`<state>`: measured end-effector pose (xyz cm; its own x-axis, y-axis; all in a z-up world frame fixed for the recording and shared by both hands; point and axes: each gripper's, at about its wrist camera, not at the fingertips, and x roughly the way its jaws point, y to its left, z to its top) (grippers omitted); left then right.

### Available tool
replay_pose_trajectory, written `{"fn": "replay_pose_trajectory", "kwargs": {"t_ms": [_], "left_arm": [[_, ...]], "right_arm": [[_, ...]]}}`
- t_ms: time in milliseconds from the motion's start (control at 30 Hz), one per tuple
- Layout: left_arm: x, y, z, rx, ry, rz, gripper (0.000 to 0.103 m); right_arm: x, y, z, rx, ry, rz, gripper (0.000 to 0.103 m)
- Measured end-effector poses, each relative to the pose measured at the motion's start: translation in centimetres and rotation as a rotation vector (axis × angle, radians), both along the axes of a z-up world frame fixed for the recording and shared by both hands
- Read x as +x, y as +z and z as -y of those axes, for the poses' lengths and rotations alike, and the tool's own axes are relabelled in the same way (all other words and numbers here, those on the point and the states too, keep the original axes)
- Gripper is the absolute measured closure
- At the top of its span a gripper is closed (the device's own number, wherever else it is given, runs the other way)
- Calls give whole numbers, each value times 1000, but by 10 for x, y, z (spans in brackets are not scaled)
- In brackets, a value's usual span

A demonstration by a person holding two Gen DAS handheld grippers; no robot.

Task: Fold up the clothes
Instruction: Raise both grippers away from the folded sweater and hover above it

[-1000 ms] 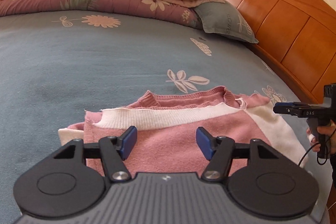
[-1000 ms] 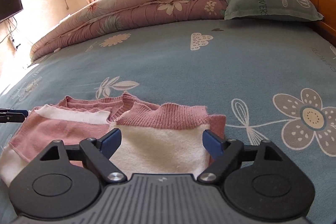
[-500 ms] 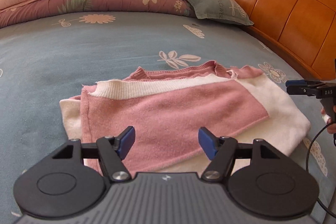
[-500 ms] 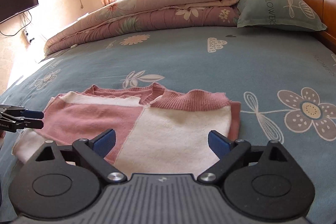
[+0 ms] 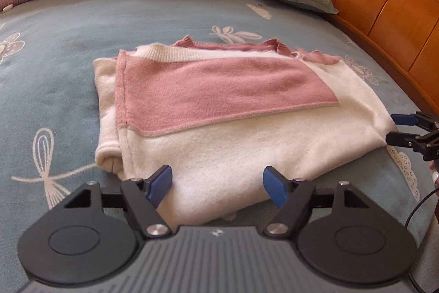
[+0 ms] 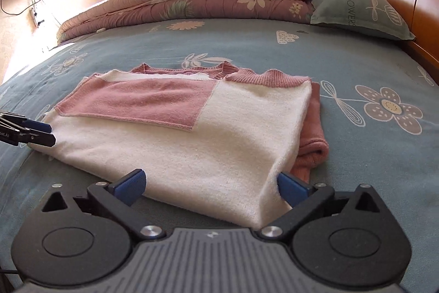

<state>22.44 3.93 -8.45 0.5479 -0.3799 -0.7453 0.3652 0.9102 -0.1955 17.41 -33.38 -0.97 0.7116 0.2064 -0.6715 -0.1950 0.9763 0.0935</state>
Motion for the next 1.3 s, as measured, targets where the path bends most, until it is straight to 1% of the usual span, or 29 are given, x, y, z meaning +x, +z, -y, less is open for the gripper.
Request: {"fn": "replay_pose_trajectory", "kwargs": {"t_ms": [33, 100, 133, 200, 267, 333, 367, 400, 433, 467, 500, 533, 567, 633, 667, 700, 733, 767, 800, 867, 900, 933, 967, 1000, 1033, 1133, 1200, 1300], "left_arm": [[-7, 0, -4, -3, -1, 17, 29], [-17, 7, -10, 2, 2, 19, 29], [-20, 13, -10, 10, -1, 32, 29], [-23, 22, -3, 27, -20, 71, 29], [-20, 28, 10, 37, -55, 112, 28], [-18, 32, 24, 47, -87, 142, 27], [-15, 28, 27, 50, -84, 130, 27], [-12, 23, 29, 54, -75, 111, 27], [-9, 17, 30, 57, -66, 93, 27], [-8, 10, 24, 61, -43, 59, 27], [-9, 1, 16, 64, -15, 19, 27], [-11, 0, 9, 49, -3, 8, 27], [-13, 2, 4, 25, 4, 9, 27], [-19, 6, -8, -21, 18, 12, 27], [-19, 10, -8, -33, 18, 25, 27], [-19, 15, -6, -42, 15, 43, 26], [-18, 18, -1, -38, 7, 59, 24], [-17, 20, 5, -29, -3, 74, 24], [-16, 20, 12, -7, -6, 84, 24], [-13, 13, 26, 54, -2, 90, 24], [-14, 6, 30, 93, 3, 84, 24], [-14, 0, 35, 132, 9, 78, 24], [-18, -4, 34, 152, 3, 91, 24], [-24, -6, 32, 165, -7, 113, 23], [-31, -9, 30, 178, -17, 134, 23], [-36, -1, 28, 198, -51, 139, 23], [-31, 6, 37, 218, -51, 167, 23], [-22, 12, 60, 203, -65, 210, 23]], "right_arm": [[-2, -3, 5, -7, -24, -18, 0], [-9, -6, 22, -4, -91, -51, 0], [-14, -4, 29, -1, -126, -51, 0], [-22, 13, 35, 21, -173, 31, 0], [-22, 27, 28, 86, -139, 106, 0], [-12, 30, 14, 145, -57, 111, 0], [-4, 25, 6, 147, -28, 87, 0], [1, 16, 2, 127, -33, 66, 0], [5, 3, 2, 103, -60, 34, 0], [7, -11, 8, 104, -89, -10, 0], [7, -23, 17, 132, -100, -45, 0], [1, -28, 24, 168, -87, -38, 1], [-7, -26, 28, 192, -78, -15, 0], [-9, -12, 23, 183, -100, -17, 0], [-9, -4, 18, 180, -103, -6, 0], [-7, 3, 13, 187, -91, 24, 0], [-4, 10, 6, 189, -79, 48, 0], [0, 13, -4, 176, -70, 62, 0], [5, 14, -15, 142, -64, 71, 0], [15, 5, -40, 16, -77, 70, 0], [19, -2, -49, -47, -90, 57, 0], [22, -11, -55, -87, -92, 34, 0], [24, -23, -58, -116, -89, -7, 0], [21, -32, -57, -121, -90, -31, 0], [16, -33, -54, -103, -91, -21, 0], [11, -25, -46, -76, -95, -41, 0], [15, -14, -50, -66, -95, -12, 0], [28, -6, -62, -55, -87, 19, 0]]}}
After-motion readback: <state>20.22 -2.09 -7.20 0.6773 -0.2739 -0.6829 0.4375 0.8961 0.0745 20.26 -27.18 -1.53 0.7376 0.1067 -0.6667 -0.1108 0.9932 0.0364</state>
